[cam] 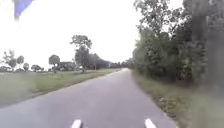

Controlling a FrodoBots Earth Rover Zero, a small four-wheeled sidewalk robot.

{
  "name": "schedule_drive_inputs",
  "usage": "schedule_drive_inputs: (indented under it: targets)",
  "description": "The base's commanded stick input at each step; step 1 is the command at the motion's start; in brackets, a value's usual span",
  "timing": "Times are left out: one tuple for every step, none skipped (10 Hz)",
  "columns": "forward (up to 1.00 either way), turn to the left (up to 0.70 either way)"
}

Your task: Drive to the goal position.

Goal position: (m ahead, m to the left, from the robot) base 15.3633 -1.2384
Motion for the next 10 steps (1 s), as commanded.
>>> schedule_drive_inputs:
  targets:
    - [0.84, 0.03]
    - [0.84, 0.03]
    - [0.84, 0.03]
    - [0.84, 0.03]
    - [0.84, 0.03]
    - [0.84, 0.03]
    - [0.84, 0.03]
    - [0.84, 0.03]
    - [0.84, 0.03]
    - [0.84, -0.15]
